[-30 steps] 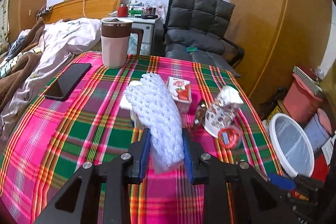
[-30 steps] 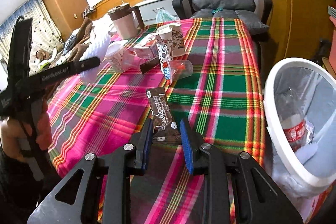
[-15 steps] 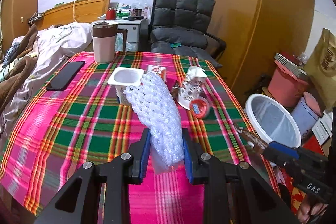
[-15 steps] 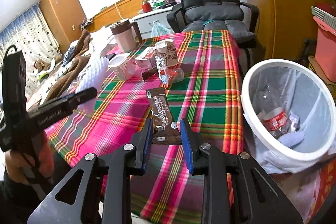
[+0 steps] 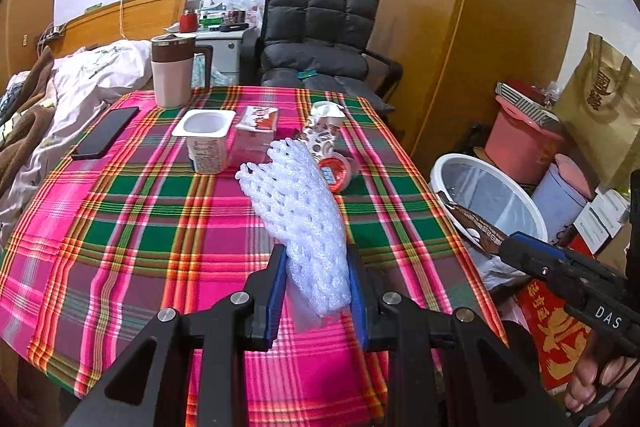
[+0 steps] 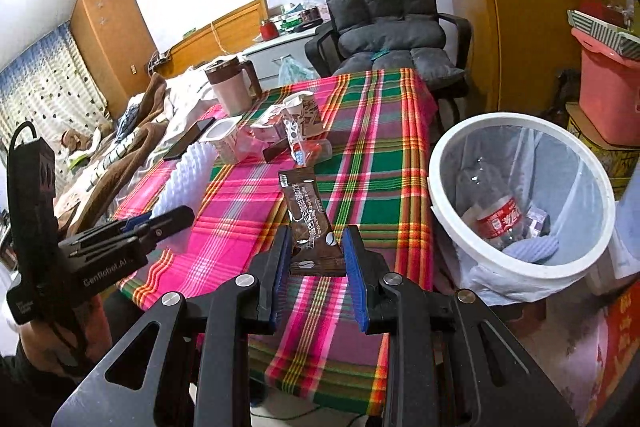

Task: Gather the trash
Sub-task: 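Lift the wrapper and foam net and carry them over the wastebasket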

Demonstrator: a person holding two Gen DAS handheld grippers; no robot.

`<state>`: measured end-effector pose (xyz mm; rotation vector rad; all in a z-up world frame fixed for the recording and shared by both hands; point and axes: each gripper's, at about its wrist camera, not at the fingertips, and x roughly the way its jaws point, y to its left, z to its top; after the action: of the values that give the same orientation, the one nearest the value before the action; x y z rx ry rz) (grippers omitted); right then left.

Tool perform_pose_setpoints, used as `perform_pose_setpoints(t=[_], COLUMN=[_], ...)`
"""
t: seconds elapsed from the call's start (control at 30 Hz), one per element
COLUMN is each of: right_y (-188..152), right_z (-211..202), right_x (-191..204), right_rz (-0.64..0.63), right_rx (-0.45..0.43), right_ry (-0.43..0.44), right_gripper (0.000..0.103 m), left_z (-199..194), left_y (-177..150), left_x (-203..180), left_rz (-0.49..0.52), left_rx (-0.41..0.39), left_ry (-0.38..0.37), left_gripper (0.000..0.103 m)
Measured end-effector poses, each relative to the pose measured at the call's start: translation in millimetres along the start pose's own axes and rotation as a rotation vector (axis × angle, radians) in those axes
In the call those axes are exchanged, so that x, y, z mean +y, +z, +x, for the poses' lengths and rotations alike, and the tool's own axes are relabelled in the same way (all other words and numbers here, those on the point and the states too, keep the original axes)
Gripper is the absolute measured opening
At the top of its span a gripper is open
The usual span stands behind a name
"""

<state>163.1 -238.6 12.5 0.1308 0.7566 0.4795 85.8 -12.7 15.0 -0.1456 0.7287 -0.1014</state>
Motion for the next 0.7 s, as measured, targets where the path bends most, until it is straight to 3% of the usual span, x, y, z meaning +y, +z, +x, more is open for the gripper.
perform_pose_setpoints(t=[0.7], right_y=[-6.3], right_z=[-14.4], right_x=[-22.0], right_rz=[0.039], right_rx=[-0.026], right_ry=[-0.033], right_gripper=[0.029], left_z=[14.5], left_y=[-0.5], left_x=[-31.3], left_rz=[0.053], left_rx=[0.038], left_ry=[-0.046], left_gripper=[0.029])
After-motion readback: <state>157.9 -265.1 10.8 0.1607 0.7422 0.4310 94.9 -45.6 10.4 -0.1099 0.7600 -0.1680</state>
